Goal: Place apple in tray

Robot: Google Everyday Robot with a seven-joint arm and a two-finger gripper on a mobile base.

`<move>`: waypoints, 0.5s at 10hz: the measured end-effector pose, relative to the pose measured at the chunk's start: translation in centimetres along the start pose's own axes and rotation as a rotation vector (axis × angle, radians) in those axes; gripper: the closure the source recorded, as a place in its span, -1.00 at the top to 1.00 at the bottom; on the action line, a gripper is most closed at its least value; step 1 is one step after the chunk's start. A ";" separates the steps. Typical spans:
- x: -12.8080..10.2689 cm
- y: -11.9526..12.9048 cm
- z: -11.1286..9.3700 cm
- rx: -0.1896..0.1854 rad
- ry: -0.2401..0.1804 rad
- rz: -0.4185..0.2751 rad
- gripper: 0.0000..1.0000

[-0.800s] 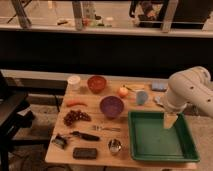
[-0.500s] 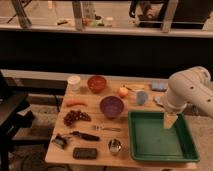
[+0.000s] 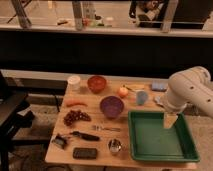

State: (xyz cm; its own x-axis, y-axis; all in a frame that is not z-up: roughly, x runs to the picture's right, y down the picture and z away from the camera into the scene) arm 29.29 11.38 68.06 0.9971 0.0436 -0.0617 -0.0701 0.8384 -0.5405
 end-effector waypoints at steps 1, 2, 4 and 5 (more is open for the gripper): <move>0.0 0.0 0.0 0.000 0.000 0.000 0.60; 0.0 0.0 -0.1 0.002 0.001 0.000 0.60; 0.0 0.0 -0.1 0.001 0.001 0.000 0.60; 0.0 0.0 -0.1 0.001 0.001 0.000 0.60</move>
State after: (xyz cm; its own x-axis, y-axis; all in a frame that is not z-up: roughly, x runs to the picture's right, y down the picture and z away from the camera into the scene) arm 29.30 11.31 67.98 0.9971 0.0430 -0.0625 -0.0700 0.8392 -0.5393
